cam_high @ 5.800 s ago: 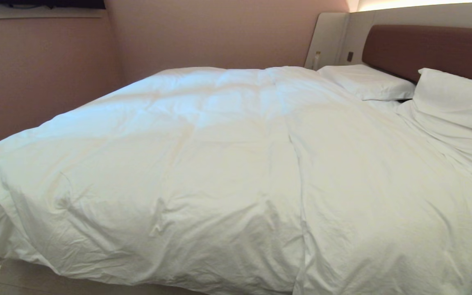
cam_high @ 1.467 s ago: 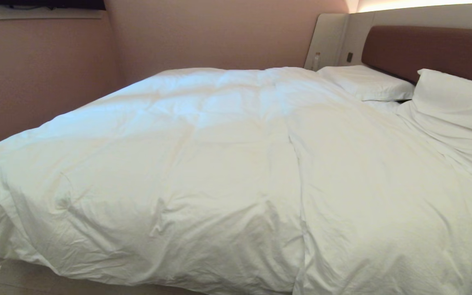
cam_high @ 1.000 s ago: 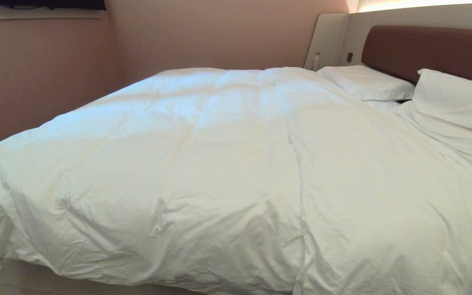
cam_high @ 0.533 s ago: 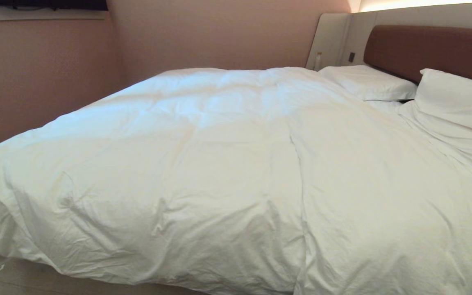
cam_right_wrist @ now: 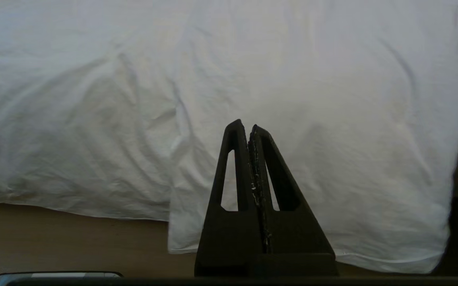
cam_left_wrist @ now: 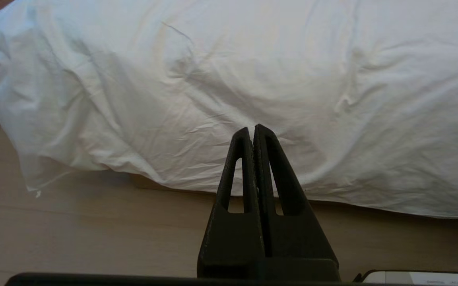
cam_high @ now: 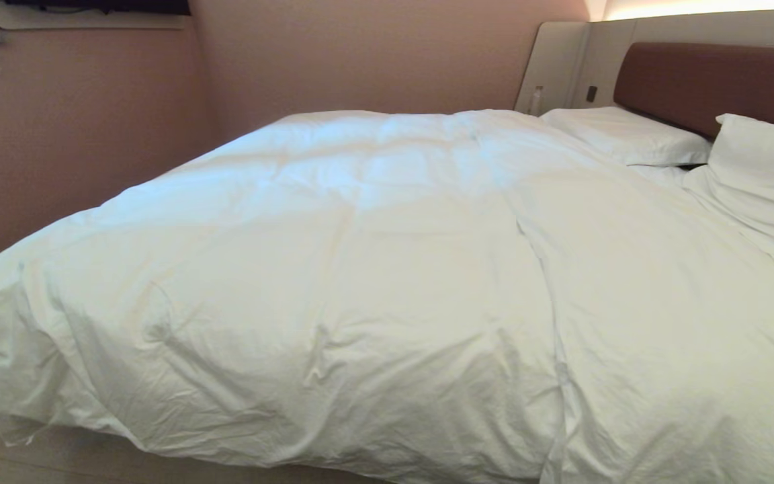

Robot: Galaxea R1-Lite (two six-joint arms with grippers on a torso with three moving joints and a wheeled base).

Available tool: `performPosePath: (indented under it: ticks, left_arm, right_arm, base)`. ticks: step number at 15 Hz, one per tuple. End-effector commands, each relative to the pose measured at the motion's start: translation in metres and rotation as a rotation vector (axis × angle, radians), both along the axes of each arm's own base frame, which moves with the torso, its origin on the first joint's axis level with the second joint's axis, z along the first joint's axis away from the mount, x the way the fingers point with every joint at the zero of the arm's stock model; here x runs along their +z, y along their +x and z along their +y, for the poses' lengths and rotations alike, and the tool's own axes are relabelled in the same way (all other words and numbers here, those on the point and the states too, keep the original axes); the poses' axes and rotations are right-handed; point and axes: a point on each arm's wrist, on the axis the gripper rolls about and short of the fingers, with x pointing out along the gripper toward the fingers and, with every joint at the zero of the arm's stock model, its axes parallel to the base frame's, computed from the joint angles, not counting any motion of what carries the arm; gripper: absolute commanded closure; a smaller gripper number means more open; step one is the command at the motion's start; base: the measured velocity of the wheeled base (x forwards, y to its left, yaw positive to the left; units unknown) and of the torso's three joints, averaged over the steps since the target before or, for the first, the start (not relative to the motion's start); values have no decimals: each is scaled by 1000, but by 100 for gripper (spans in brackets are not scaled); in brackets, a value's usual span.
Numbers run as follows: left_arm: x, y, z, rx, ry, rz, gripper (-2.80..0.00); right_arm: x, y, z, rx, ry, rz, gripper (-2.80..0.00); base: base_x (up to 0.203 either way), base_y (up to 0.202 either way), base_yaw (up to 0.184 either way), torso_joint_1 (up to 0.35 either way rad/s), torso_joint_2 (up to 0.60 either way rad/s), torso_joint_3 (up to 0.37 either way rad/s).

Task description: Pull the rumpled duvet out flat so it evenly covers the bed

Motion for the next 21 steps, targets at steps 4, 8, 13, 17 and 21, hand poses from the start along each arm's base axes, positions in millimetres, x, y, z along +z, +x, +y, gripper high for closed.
performPosePath:
  ticks: [4, 8, 13, 17, 21]
  left_arm:
    - [0, 0, 0, 0, 0, 0, 0]
    - [0, 0, 0, 0, -1, 0, 0]
    - [0, 0, 0, 0, -3, 0, 0]
    - [0, 0, 0, 2, -7, 0, 0]
    - [0, 0, 0, 4, -10, -1, 0]
  right_arm:
    - [0, 0, 0, 0, 0, 0, 0]
    - [0, 0, 0, 0, 0, 0, 0]
    - [0, 0, 0, 0, 0, 0, 0]
    - [0, 0, 0, 0, 0, 0, 0]
    - [0, 0, 0, 0, 0, 0, 0]
  base:
    - [0, 197, 1, 2, 3, -1]
    - [0, 195, -2, 2, 3, 2]
    - [0, 195, 1, 2, 3, 0]
    - [0, 196, 0, 2, 4, 2]
    - [0, 195, 0, 2, 1, 1]
